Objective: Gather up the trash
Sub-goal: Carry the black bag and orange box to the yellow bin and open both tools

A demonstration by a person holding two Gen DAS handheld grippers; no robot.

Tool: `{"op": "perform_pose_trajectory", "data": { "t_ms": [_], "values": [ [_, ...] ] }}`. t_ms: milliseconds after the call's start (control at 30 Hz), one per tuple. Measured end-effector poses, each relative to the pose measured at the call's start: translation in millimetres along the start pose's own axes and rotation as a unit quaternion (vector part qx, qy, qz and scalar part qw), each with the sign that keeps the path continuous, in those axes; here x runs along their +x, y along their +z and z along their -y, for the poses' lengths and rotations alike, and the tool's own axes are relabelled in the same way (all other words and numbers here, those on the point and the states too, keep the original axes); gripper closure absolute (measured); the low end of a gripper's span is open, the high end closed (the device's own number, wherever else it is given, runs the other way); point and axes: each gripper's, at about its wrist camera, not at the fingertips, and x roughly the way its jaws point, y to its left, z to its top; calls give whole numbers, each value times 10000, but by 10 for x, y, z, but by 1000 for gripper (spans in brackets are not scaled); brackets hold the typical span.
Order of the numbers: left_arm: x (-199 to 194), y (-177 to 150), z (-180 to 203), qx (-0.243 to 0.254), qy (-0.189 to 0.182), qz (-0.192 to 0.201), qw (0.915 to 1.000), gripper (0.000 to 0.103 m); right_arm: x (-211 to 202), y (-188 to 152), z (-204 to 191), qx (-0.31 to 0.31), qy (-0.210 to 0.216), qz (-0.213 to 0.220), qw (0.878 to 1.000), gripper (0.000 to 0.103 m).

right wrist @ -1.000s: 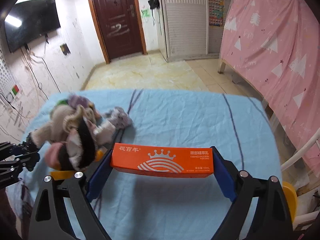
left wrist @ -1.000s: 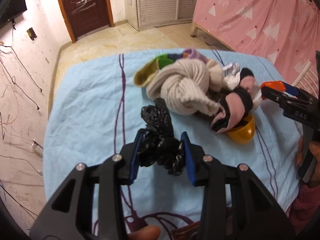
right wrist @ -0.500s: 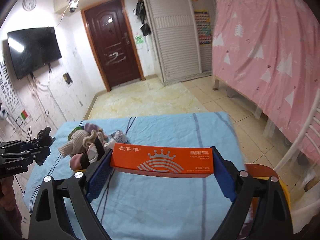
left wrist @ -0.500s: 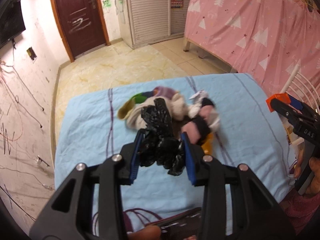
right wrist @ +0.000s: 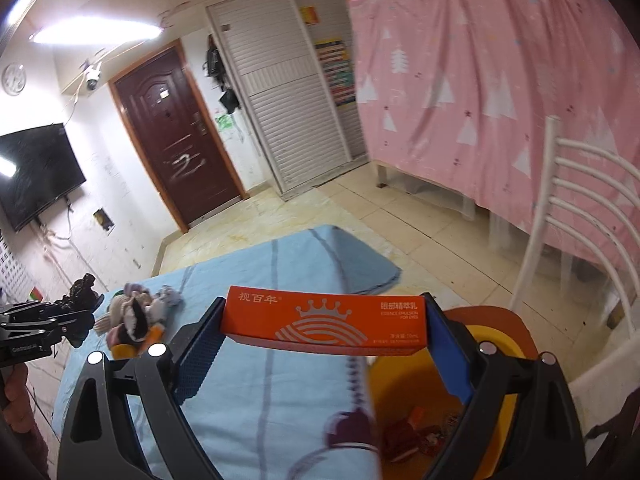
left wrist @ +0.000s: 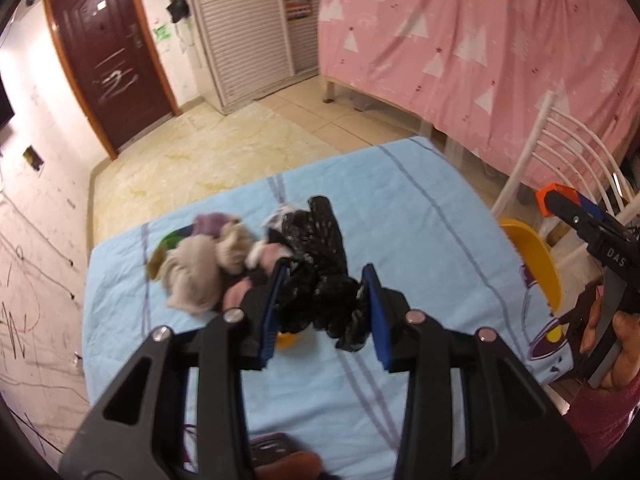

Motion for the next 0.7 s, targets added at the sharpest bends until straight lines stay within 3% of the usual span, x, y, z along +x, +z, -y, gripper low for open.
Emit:
{"op": "perform_pose_trajectory", "data": {
  "t_ms": [333, 700],
  "values": [
    [111, 196, 651, 363, -130, -105, 9992, 67, -110, -183, 645, 388, -246, 12, 9989, 18],
    [373, 453, 1424, 608, -564, -349, 9959, 67, -61, -467, 1064, 485, -291, -301, 9979, 18]
  ]
}}
